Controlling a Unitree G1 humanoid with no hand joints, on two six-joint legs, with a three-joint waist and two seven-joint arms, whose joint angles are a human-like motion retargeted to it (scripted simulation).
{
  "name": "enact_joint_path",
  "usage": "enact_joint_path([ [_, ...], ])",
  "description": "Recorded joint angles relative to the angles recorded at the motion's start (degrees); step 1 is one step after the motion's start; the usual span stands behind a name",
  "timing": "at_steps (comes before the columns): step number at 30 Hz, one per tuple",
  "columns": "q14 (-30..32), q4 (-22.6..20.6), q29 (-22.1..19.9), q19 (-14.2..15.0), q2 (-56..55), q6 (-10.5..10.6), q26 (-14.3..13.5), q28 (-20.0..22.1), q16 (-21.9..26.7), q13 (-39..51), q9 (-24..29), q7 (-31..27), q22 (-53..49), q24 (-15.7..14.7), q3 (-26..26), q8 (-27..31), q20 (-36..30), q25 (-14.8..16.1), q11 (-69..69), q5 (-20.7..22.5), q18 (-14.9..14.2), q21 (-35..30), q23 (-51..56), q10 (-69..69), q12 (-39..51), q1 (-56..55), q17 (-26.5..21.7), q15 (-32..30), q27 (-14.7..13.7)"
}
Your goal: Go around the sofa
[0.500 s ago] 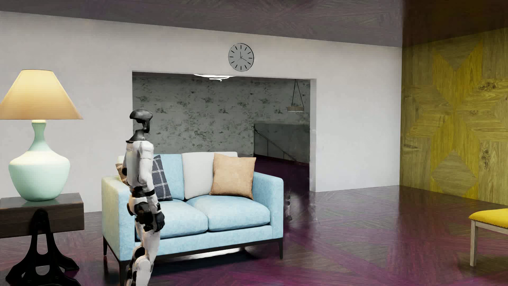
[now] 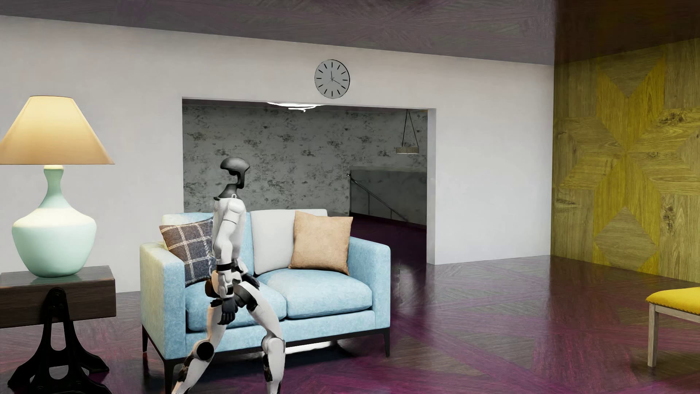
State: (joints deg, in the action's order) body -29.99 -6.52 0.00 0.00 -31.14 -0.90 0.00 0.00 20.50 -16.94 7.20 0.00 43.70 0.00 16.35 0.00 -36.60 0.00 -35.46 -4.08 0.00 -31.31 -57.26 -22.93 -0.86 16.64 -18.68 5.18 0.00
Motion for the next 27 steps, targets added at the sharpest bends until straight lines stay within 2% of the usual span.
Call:
enact_joint_path([
  [2,1.2,1.1,0.0,0.0,-1.6,0.0,0.0,0.0,-0.1,-0.6,0.1,0.0,0.9,0.0,2.0,0.0,0.1,0.0,-3.0,-0.3,0.0,-0.1,-0.2,0.1,-0.2,3.7,-0.1,0.5,0.0],
  [3,3.8,2.2,0.0,0.0,-2.9,0.8,0.0,0.0,0.2,-0.5,0.1,0.0,1.8,0.0,3.5,0.0,-2.5,0.0,-7.9,0.0,0.0,-0.9,-0.3,-1.4,-0.4,4.3,-0.7,0.6,0.0],
  [4,9.0,4.1,0.0,0.0,-3.3,2.3,0.0,0.0,-0.8,0.2,-0.2,0.0,4.0,0.0,4.2,0.0,-2.5,0.0,-11.6,1.1,0.0,-2.3,-1.4,-4.0,-1.5,4.0,-0.8,2.1,0.0],
  [6,26.1,5.6,0.0,0.0,1.1,2.2,0.0,0.0,-1.4,0.5,-1.0,0.0,4.4,0.0,3.0,0.0,-2.1,0.0,-15.4,2.6,0.0,-0.3,-1.4,-17.2,-6.3,0.6,-0.5,7.0,0.0],
  [7,33.3,5.8,0.0,0.0,4.3,2.2,0.0,0.0,-0.9,1.2,-0.4,0.0,4.9,0.0,-0.2,0.0,-4.6,0.0,-14.9,4.3,0.0,1.0,-1.1,-27.5,-7.0,-3.9,-0.1,9.0,0.0],
  [8,34.0,6.0,0.0,0.0,6.4,1.8,0.0,0.0,-0.4,2.3,-0.6,0.0,3.9,0.0,-2.0,0.0,-4.0,0.0,-14.6,5.2,0.0,1.4,0.6,-40.8,-8.5,-11.7,0.4,11.4,0.0],
  [9,33.1,5.6,0.0,0.0,11.8,1.2,0.0,0.0,-0.3,2.9,0.0,0.0,5.8,0.0,-4.1,0.0,-6.5,0.0,-12.3,5.5,0.0,1.3,2.3,-50.0,-9.0,-17.3,0.2,12.6,0.0],
  [10,32.9,4.0,0.0,0.0,16.5,0.0,0.0,0.0,-0.8,3.8,0.7,0.0,6.4,0.0,-8.7,0.0,-3.6,0.0,-9.3,5.5,0.0,2.4,4.7,-54.0,-10.4,-23.1,0.5,12.7,0.0],
  [11,33.2,3.2,0.0,0.0,21.0,-1.0,0.0,0.0,-0.1,4.8,0.7,0.0,5.3,0.0,-12.4,0.0,-2.3,0.0,-5.9,5.4,0.0,1.9,7.3,-52.5,-12.2,-29.0,0.1,13.1,0.0],
  [12,36.7,2.0,0.0,0.0,27.2,-2.0,0.0,0.0,-0.1,5.1,0.9,0.0,6.1,0.0,-16.0,0.0,-1.9,0.0,-1.7,4.7,0.0,3.4,9.0,-45.0,-13.4,-32.7,0.1,13.5,0.0],
  [13,42.5,1.2,0.0,0.0,33.1,-2.7,0.0,0.0,0.7,5.5,1.5,0.0,6.9,0.0,-18.6,0.0,-5.1,0.0,2.1,4.1,0.0,3.9,12.0,-34.2,-13.9,-35.0,-0.7,13.8,0.0],
  [14,45.6,1.4,0.0,0.0,36.8,-3.2,0.0,0.0,1.1,6.4,1.3,0.0,6.7,0.0,-21.2,0.0,-5.1,0.0,3.8,3.5,0.0,4.8,13.7,-23.5,-14.8,-37.9,-1.1,15.2,0.0],
  [15,41.9,1.6,0.0,0.0,40.5,-3.3,0.0,0.0,1.4,7.6,0.8,0.0,6.2,0.0,-23.3,0.0,-4.8,0.0,5.7,3.3,0.0,5.0,15.3,-13.3,-16.0,-39.9,-1.7,17.4,0.0],
  [17,15.8,1.5,0.0,0.0,46.9,-3.5,0.0,0.0,1.1,10.2,-0.4,0.0,8.0,0.0,-24.4,0.0,-5.2,0.0,7.1,3.4,0.0,5.4,16.2,-2.5,-17.1,-42.1,-2.7,22.0,0.0],
  [18,12.9,2.1,0.0,0.0,48.3,-3.6,0.0,0.0,1.1,10.6,-0.6,0.0,8.4,0.0,-26.2,0.0,-6.4,0.0,6.2,3.3,0.0,6.9,15.6,-3.2,-17.4,-43.4,-2.3,22.9,0.0],
  [19,23.2,1.2,0.0,0.0,50.2,-4.3,0.0,0.0,0.9,10.7,-0.2,0.0,9.1,0.0,-27.3,0.0,-7.2,0.0,4.4,2.5,0.0,7.4,14.5,-4.4,-17.6,-44.4,-2.0,21.6,0.0],
  [20,36.8,0.4,0.0,0.0,50.7,-5.5,0.0,0.0,0.9,10.2,-0.5,0.0,9.2,0.0,-27.9,0.0,-7.3,0.0,1.7,1.4,0.0,8.4,13.0,-9.0,-17.9,-47.0,-1.1,16.8,0.0],
  [21,43.3,-1.2,0.0,0.0,50.3,-7.3,0.0,0.0,0.7,8.7,-0.2,0.0,10.1,0.0,-28.4,0.0,-8.2,0.0,-4.1,-0.6,0.0,9.0,11.1,-14.0,-17.5,-47.1,0.2,8.1,0.0],
  [22,43.2,-2.9,0.0,0.0,48.3,-8.1,0.0,0.0,0.8,6.8,-0.3,0.0,10.7,0.0,-27.0,0.0,-8.4,0.0,-13.6,-1.9,0.0,8.0,8.9,-16.1,-17.5,-44.0,1.1,-3.5,0.0],
  [23,42.1,-4.7,0.0,0.0,42.5,-8.1,0.0,0.0,0.3,5.1,-0.8,0.0,10.9,0.0,-25.2,0.0,-6.6,0.0,-25.5,-2.6,0.0,7.1,8.1,-17.6,-17.5,-41.5,1.4,-10.8,0.0],
  [24,39.2,-6.1,0.0,0.0,37.2,-8.5,0.0,0.0,0.8,4.0,-0.1,0.0,9.3,0.0,-23.3,0.0,-6.7,0.0,-37.0,-3.8,0.0,4.5,7.3,-17.0,-16.7,-36.9,1.4,-6.4,0.0],
  [25,34.9,-6.0,0.0,0.0,32.1,-8.0,0.0,0.0,0.9,2.9,0.6,0.0,8.4,0.0,-20.3,0.0,-6.2,0.0,-43.6,-4.2,0.0,3.3,7.0,-15.2,-15.5,-31.1,1.3,3.1,0.0],
  [26,31.0,-5.0,0.0,0.0,26.8,-6.2,0.0,0.0,1.1,2.0,0.8,0.0,7.3,0.0,-16.7,0.0,-7.0,0.0,-45.6,-3.5,0.0,2.4,6.1,-12.9,-13.6,-25.6,0.8,9.5,0.0],
  [27,26.8,-4.2,0.0,0.0,21.6,-4.7,0.0,0.0,1.1,0.6,0.0,0.0,6.5,0.0,-12.9,0.0,-6.5,0.0,-42.4,-3.2,0.0,3.4,5.0,-10.8,-11.5,-21.5,0.8,12.5,0.0],
])
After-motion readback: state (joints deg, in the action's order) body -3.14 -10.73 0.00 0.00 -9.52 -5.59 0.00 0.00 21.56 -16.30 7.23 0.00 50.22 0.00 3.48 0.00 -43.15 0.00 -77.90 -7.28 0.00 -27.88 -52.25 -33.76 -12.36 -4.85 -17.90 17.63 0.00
